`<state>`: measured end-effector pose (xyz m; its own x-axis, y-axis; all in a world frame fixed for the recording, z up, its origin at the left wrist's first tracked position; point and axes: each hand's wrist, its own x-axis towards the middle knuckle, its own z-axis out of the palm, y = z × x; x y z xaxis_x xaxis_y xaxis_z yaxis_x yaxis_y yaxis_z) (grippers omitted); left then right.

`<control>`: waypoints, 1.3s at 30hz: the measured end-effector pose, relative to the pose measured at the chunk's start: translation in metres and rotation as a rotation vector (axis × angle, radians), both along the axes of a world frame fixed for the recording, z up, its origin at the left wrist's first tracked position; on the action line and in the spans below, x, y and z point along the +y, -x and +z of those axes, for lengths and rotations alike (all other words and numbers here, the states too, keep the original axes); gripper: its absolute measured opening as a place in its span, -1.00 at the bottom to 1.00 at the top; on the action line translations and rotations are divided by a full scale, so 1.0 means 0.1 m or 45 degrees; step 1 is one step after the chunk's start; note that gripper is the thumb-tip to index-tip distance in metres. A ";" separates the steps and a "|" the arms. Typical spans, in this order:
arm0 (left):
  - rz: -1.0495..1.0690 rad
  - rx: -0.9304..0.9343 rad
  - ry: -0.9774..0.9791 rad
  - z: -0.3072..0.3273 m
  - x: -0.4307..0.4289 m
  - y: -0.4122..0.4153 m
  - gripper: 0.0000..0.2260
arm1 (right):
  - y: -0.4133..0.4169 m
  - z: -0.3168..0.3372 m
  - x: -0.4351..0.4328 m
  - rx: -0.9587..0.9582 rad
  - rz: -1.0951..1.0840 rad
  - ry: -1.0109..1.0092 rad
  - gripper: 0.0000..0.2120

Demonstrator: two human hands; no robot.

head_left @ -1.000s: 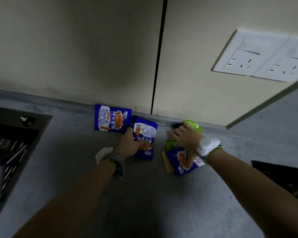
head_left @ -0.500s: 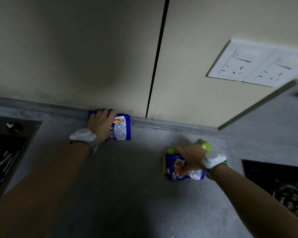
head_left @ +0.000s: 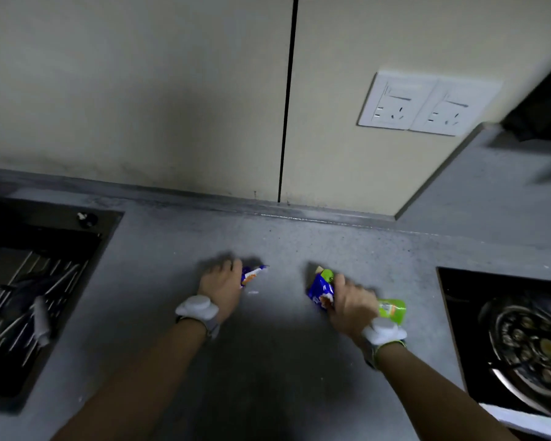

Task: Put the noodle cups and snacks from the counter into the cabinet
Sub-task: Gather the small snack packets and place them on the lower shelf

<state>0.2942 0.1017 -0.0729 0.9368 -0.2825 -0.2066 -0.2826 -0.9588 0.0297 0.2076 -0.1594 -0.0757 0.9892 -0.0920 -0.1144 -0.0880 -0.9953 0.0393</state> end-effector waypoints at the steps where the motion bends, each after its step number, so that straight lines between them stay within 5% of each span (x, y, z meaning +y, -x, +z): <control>1: 0.056 0.031 0.026 -0.01 -0.01 0.14 -0.63 | 0.09 0.04 0.07 0.019 -0.062 -0.037 -0.61; 7: 0.197 0.352 0.379 0.29 0.08 0.92 -0.67 | 0.93 0.19 0.57 0.312 -0.611 -0.714 -0.47; 12: 0.135 0.408 0.448 0.37 0.50 1.73 -0.68 | 1.81 0.24 1.03 0.207 -1.018 -1.062 -0.45; 19: 0.056 0.519 0.748 0.27 1.17 2.77 -0.63 | 3.23 -0.22 1.78 -0.117 -1.375 -1.197 -0.30; 22: 0.019 0.588 0.810 0.20 1.49 3.36 -0.63 | 3.96 -0.12 2.40 -0.039 -1.504 -1.172 -0.41; 27: 0.048 0.621 0.743 -0.07 1.90 4.00 -0.70 | 4.64 -0.55 2.53 0.109 -1.523 -1.163 -0.27; 31: 0.264 0.597 0.723 -0.33 2.11 4.26 -0.73 | 4.78 -0.71 2.47 0.167 -1.506 -1.133 -0.24; 39: 0.836 0.730 0.858 -1.72 1.77 4.79 -0.74 | 4.91 -1.74 2.38 0.308 -1.371 -1.164 -0.59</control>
